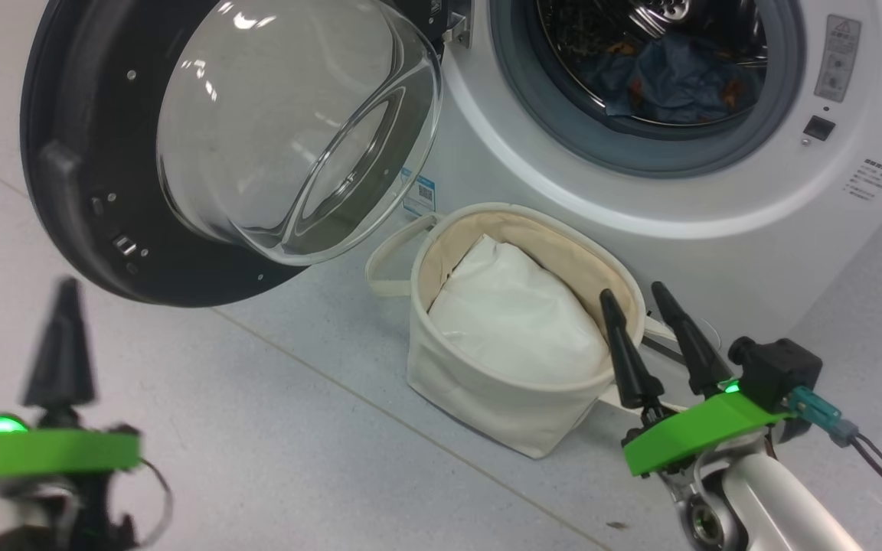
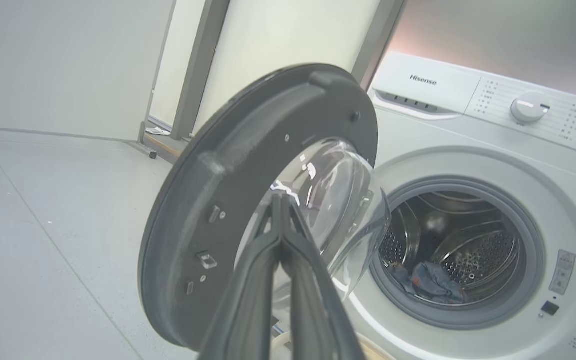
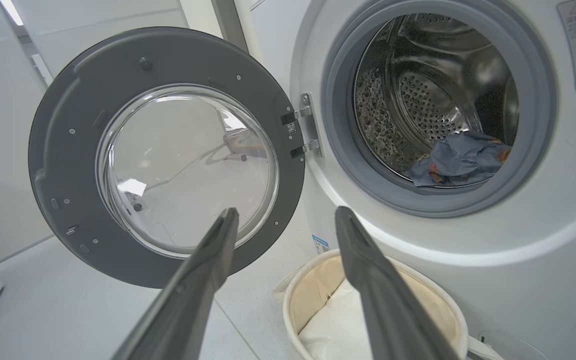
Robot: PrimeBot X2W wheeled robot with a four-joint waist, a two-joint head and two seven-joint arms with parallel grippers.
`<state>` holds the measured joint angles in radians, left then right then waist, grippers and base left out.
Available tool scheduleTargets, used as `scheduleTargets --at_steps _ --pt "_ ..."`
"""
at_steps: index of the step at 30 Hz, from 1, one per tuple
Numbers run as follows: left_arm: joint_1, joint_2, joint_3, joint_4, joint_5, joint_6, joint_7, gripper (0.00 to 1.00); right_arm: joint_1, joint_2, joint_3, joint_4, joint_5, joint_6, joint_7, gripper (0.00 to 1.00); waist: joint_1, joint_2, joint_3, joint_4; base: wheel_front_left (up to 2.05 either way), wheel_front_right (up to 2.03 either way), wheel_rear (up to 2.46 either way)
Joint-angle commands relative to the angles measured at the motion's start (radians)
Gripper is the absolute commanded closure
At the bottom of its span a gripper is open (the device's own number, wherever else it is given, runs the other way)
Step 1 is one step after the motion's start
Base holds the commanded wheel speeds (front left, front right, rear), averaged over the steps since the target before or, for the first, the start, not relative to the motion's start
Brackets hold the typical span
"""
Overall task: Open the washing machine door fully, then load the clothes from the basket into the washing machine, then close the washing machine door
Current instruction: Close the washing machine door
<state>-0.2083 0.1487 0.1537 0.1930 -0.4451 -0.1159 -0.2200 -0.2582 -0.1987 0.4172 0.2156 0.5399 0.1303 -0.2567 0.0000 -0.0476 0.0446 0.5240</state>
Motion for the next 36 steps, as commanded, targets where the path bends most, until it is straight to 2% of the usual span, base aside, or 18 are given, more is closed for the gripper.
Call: scheduleTargets --at_steps 1,4,8,11,14,19,30,36 --pt "-0.061 0.043 0.061 -0.071 -0.035 -0.005 0.025 1.00 0.000 -0.003 0.001 -0.038 -0.004 0.000 -0.005 0.00 0.0000 0.0000 -0.002 -0.001 0.00 0.00 0.00" --pt "-0.113 0.070 0.140 -0.131 -0.157 0.007 0.120 1.00 0.011 -0.008 -0.005 -0.040 -0.005 0.000 -0.005 0.00 0.0000 0.0000 -0.005 -0.004 0.00 0.00 0.00" --pt "-0.216 0.125 0.257 -0.116 -0.310 0.059 0.240 1.00 0.020 -0.013 -0.011 -0.043 -0.007 0.000 -0.005 0.00 0.0000 0.0000 -0.007 -0.010 0.00 0.00 0.00" --pt "-0.290 0.170 0.315 -0.029 -0.379 0.100 0.301 1.00 0.027 -0.019 -0.018 -0.049 -0.012 0.000 -0.005 0.00 0.0000 0.0000 -0.006 -0.019 0.00 0.00 0.00" --pt "-0.369 0.175 0.366 0.107 -0.466 0.146 0.355 1.00 0.041 -0.027 -0.034 -0.052 -0.018 0.000 -0.005 0.00 0.0000 0.0000 -0.008 -0.029 0.00 0.00 0.00" --pt "-0.481 0.192 0.415 0.330 -0.574 0.164 0.422 1.00 0.071 -0.043 -0.065 -0.064 -0.034 0.000 -0.005 0.00 0.0000 0.0000 -0.006 -0.050 0.00 0.00 0.00" --pt "-0.624 0.310 0.530 0.671 -0.731 0.106 0.512 1.00 0.069 -0.072 -0.088 -0.091 -0.067 0.000 -0.005 0.00 0.0000 0.0000 0.074 -0.158 0.00 0.00 0.00" --pt "-0.672 0.361 0.527 0.774 -0.749 0.050 0.551 1.00 0.035 -0.089 -0.081 -0.096 -0.080 0.000 -0.005 0.00 0.0000 0.0000 0.126 -0.186 0.00 0.00 0.00"
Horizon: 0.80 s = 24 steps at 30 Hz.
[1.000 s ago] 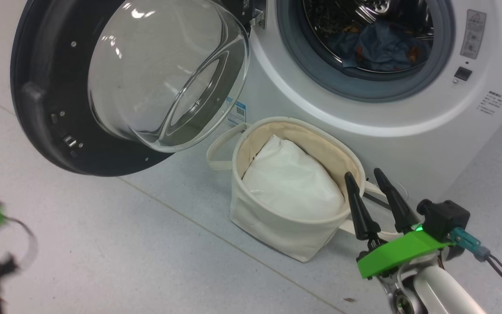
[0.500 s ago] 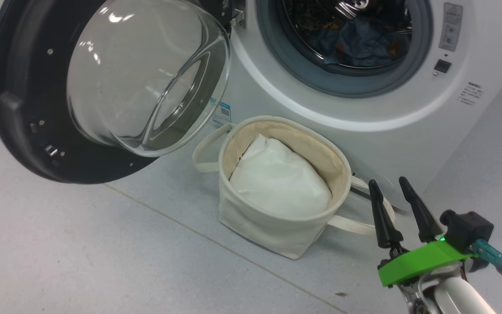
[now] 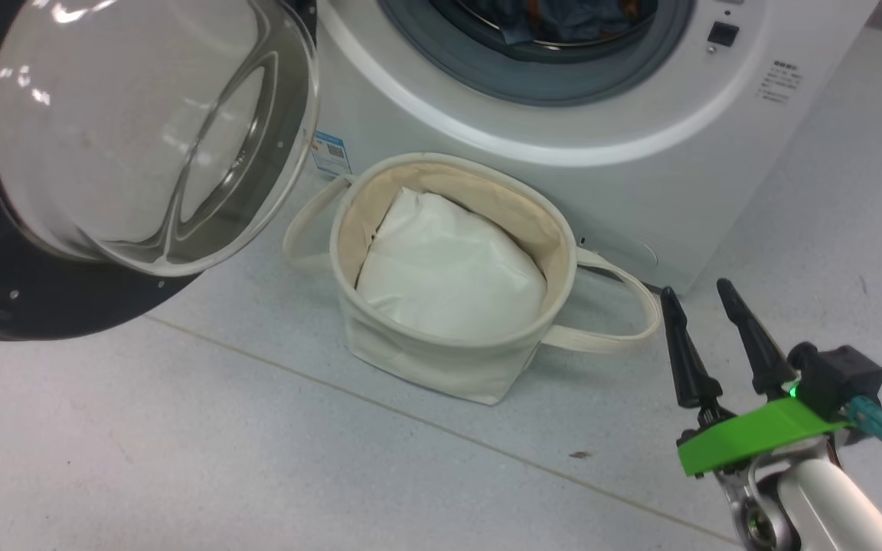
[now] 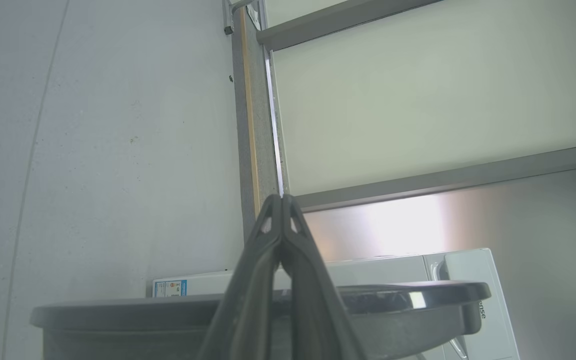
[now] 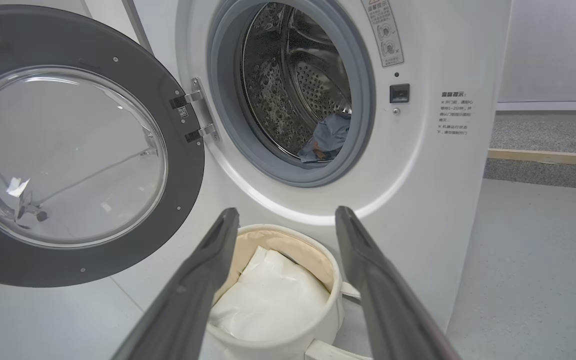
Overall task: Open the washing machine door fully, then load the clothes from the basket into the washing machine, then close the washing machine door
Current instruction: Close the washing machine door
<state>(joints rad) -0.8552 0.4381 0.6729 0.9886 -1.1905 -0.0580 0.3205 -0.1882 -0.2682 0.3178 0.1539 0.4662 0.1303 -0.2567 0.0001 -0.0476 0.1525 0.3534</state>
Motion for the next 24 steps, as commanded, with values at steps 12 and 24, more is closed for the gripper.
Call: scheduleTargets --at_steps 12,24 --pt "-0.071 0.094 -0.067 0.119 0.011 -0.050 0.158 1.00 -0.038 -0.018 0.033 -0.020 -0.003 0.000 -0.005 0.00 -0.0001 0.0000 0.004 -0.006 0.00 0.00 0.00" --pt "-0.079 0.057 -0.142 0.136 0.030 -0.067 0.289 1.00 -0.012 -0.006 0.039 0.009 0.029 0.000 -0.005 0.00 -0.0001 0.0000 -0.052 0.041 0.00 0.00 0.00"
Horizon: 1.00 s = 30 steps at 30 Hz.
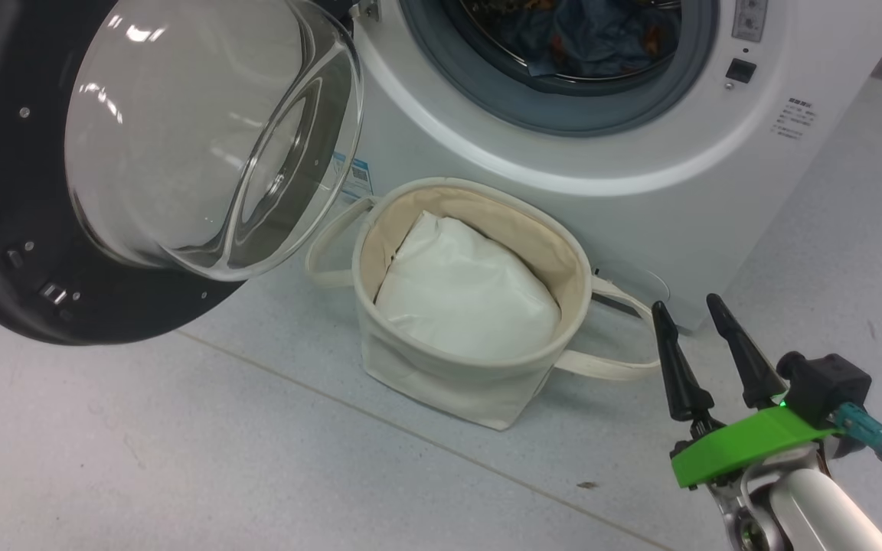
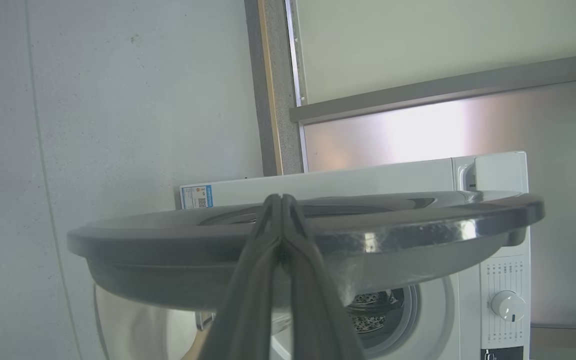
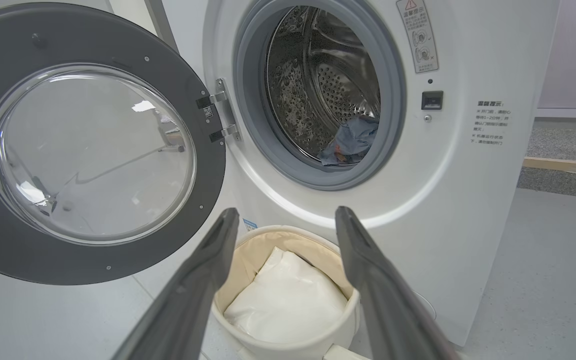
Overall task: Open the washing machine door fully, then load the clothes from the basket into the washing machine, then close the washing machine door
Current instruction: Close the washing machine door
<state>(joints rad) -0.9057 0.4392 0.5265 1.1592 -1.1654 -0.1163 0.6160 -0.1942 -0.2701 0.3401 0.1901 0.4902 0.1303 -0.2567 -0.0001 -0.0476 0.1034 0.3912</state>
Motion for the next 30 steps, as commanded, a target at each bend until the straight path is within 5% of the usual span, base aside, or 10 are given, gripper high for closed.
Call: scheduleTargets --at_steps 1,11,23,30 --pt "-0.029 0.057 0.004 -0.034 0.008 -0.009 -0.020 1.00 -0.006 -0.003 0.018 -0.026 0.006 0.000 -0.005 0.00 0.0001 0.0000 -0.007 0.004 0.00 0.00 0.00" --pt "-0.022 0.069 0.010 -0.033 0.028 -0.012 -0.171 1.00 0.031 -0.004 0.025 -0.011 0.020 0.000 -0.005 0.00 0.0001 0.0000 -0.082 -0.026 0.00 0.00 0.00" --pt "-0.004 0.079 -0.003 0.002 0.032 -0.013 -0.169 1.00 0.035 -0.023 0.032 -0.026 0.031 0.000 -0.005 0.00 0.0001 0.0000 -0.088 -0.079 0.00 0.00 0.00" --pt "-0.011 0.062 -0.029 0.032 0.030 -0.013 -0.083 1.00 0.024 -0.028 0.026 -0.029 0.029 0.000 -0.005 0.00 0.0001 0.0000 -0.076 -0.086 0.00 0.00 0.00"
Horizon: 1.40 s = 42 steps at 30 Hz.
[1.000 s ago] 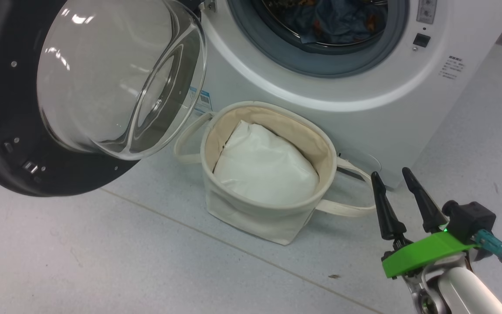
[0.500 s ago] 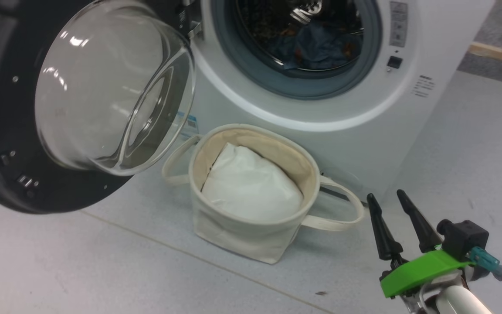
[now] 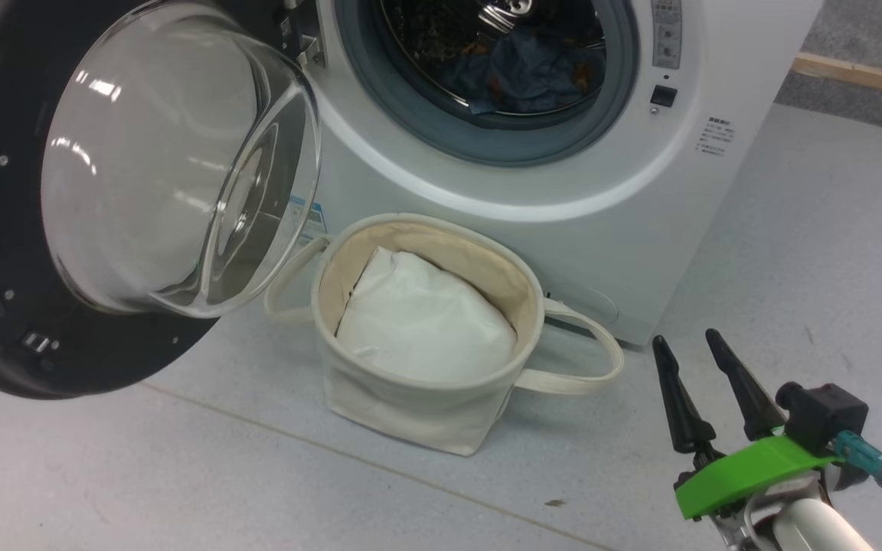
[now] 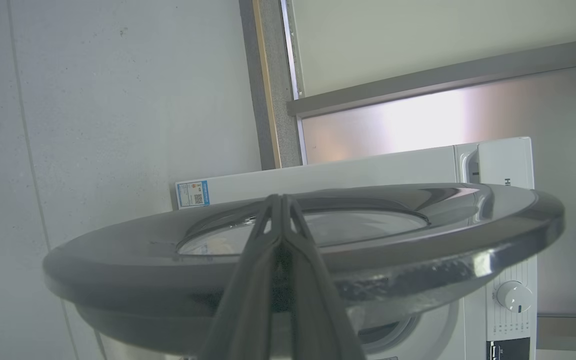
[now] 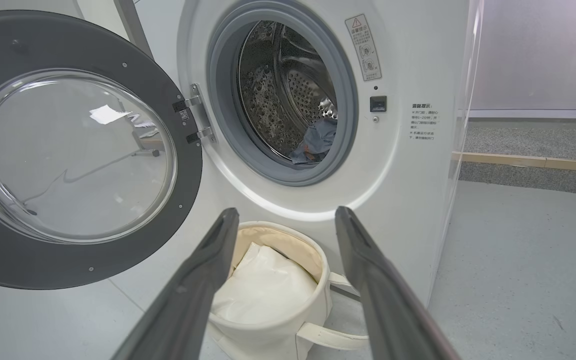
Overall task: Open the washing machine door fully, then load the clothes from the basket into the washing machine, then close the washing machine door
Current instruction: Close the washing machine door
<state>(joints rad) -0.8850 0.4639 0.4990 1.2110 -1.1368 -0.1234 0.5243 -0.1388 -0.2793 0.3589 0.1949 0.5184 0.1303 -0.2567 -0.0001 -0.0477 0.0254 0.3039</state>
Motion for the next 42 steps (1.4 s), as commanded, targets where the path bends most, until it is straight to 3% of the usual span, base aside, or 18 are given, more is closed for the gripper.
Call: scheduleTargets --at_steps 1,14,28,42 --pt "-0.034 0.032 0.000 -0.013 -0.003 -0.003 0.022 1.00 -0.033 -0.020 0.005 -0.035 0.000 0.000 -0.005 0.00 0.0001 0.0000 0.008 0.004 0.00 0.00 0.00" --pt "-0.058 -0.067 -0.060 -0.033 -0.005 -0.005 0.185 1.00 -0.039 -0.002 -0.020 -0.041 -0.010 0.000 -0.005 0.00 0.0001 0.0000 0.036 0.068 0.00 0.00 0.00" --pt "-0.043 -0.116 -0.098 -0.176 -0.008 0.002 0.305 1.00 -0.057 0.043 -0.042 -0.042 -0.031 0.000 -0.005 0.00 0.0001 0.0000 0.102 0.093 0.00 0.00 0.00" --pt "0.081 -0.145 -0.093 -0.421 -0.013 0.112 0.361 1.00 -0.024 0.064 -0.055 -0.045 -0.029 0.000 -0.005 0.00 0.0001 0.0000 0.053 0.124 0.00 0.00 0.00"
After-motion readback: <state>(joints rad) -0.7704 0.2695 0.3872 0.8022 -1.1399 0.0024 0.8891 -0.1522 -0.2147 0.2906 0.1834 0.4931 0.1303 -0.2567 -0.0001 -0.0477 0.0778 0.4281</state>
